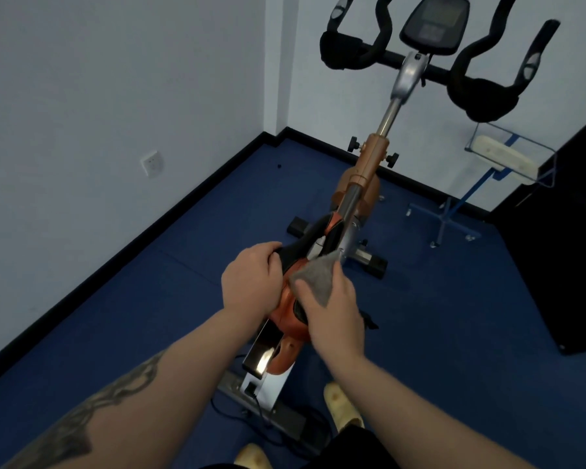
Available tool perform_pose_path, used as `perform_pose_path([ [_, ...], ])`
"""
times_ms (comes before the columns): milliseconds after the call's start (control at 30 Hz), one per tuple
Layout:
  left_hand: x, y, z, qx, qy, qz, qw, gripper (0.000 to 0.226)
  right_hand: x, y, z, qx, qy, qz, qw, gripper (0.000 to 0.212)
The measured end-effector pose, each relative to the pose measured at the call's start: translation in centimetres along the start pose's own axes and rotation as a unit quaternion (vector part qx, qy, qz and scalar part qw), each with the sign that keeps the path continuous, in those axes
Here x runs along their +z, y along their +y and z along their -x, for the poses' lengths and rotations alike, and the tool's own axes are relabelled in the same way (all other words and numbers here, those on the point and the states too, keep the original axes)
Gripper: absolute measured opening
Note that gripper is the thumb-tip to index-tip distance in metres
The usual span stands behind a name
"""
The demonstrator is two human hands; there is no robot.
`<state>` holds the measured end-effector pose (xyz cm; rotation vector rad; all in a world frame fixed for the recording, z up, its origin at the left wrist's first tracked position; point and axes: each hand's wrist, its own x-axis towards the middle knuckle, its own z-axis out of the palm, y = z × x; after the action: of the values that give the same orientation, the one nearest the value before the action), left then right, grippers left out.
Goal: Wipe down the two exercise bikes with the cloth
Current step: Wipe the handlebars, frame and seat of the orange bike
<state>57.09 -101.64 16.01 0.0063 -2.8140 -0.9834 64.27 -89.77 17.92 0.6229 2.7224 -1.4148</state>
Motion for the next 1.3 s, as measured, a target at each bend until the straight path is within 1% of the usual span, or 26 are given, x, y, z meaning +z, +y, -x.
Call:
perform_pose_path([
  [67,0.0,-0.1,0.0,0.004,0.005,0.002,1.0,0.032,0.3,1.3,2.3,-0.024,-0.005,-0.015,1.0,0.09],
  [100,0.0,-0.1,0.0,0.005,0.006,0.004,1.0,0.032,0.3,1.5,2.2,-0.021,-0.002,-0.021,1.0,0.089],
  [133,0.0,-0.1,0.0,0.005,0.007,0.004,1.0,0.032,0.3,1.4,1.2,-0.005,0.002,-0.03,1.0,0.082],
  [200,0.0,0.0,0.1,0.004,0.005,0.003,1.0,0.032,-0.3,0.6,-1.6,0.04,-0.002,-0.034,0.999,0.059],
  [233,0.0,0.0,0.1,0.004,0.005,0.003,1.0,0.032,-0.5,0.3,-2.6,0.054,-0.002,-0.029,0.998,0.051],
  [267,0.0,0.1,0.1,0.003,0.005,0.004,1.0,0.032,-0.6,0.1,-2.8,0.058,0.006,-0.034,0.998,0.049],
  [300,0.1,0.1,0.1,0.001,0.004,0.005,1.0,0.032,-0.3,0.3,-2.1,0.05,0.014,-0.046,0.998,0.052],
  [367,0.0,0.1,0.1,-0.002,0.005,0.006,1.0,0.032,0.8,0.7,1.3,0.016,0.03,-0.046,0.998,0.072],
  [400,0.0,0.0,0.1,0.0,0.006,0.006,1.0,0.032,1.4,0.7,3.1,-0.006,0.034,-0.029,0.999,0.082],
  [467,0.0,0.0,0.1,0.004,0.006,0.005,1.0,0.032,2.0,1.1,4.0,-0.03,0.049,0.014,0.998,0.089],
  [533,-0.1,0.1,0.1,0.002,0.001,0.005,1.0,0.032,1.4,0.6,1.2,0.011,0.04,0.008,0.999,0.081],
  [600,-0.1,0.2,0.1,-0.001,0.002,0.007,1.0,0.032,0.1,0.1,-2.5,0.079,-0.003,-0.06,0.995,0.063],
  [633,-0.1,0.2,0.1,-0.003,0.001,0.006,1.0,0.032,-0.4,0.0,-3.6,0.1,-0.02,-0.093,0.99,0.057],
  [667,-0.1,0.3,0.1,-0.006,0.0,0.006,1.0,0.033,-0.5,0.0,-3.6,0.097,-0.028,-0.107,0.989,0.055],
  [700,0.0,0.3,0.1,-0.008,-0.001,0.006,1.0,0.033,-0.2,0.3,-2.8,0.075,-0.024,-0.097,0.992,0.056],
  [767,0.0,0.2,0.1,-0.01,0.002,0.005,1.0,0.032,0.5,0.5,0.2,0.021,0.005,-0.05,0.999,0.068],
  [833,-0.1,0.2,0.2,-0.01,0.006,0.002,1.0,0.033,0.5,0.9,0.7,0.003,0.006,-0.009,1.0,0.076],
  [933,-0.1,0.4,0.3,-0.014,0.009,-0.008,1.0,0.033,0.2,0.2,-5.2,0.074,-0.052,0.004,0.996,0.069],
  [967,0.0,0.5,0.3,-0.019,0.011,-0.01,1.0,0.033,0.2,-0.1,-7.4,0.096,-0.057,0.001,0.994,0.067],
  [1033,0.0,0.6,0.3,-0.03,0.015,-0.013,0.999,0.033,0.4,-0.6,-10.4,0.113,-0.033,-0.014,0.993,0.065],
  [1133,-0.1,0.8,0.4,-0.042,0.017,-0.019,0.999,0.033,0.8,-0.2,-13.2,0.074,0.007,-0.02,0.997,0.065],
  [1233,-0.2,1.1,0.6,-0.042,0.026,-0.023,0.999,0.032,-0.2,0.3,-15.3,-0.018,0.004,0.028,0.999,0.06],
  [1300,-0.2,1.4,0.8,-0.046,0.042,-0.038,0.997,0.031,-1.2,0.7,-16.4,-0.088,-0.006,0.077,0.993,0.053],
])
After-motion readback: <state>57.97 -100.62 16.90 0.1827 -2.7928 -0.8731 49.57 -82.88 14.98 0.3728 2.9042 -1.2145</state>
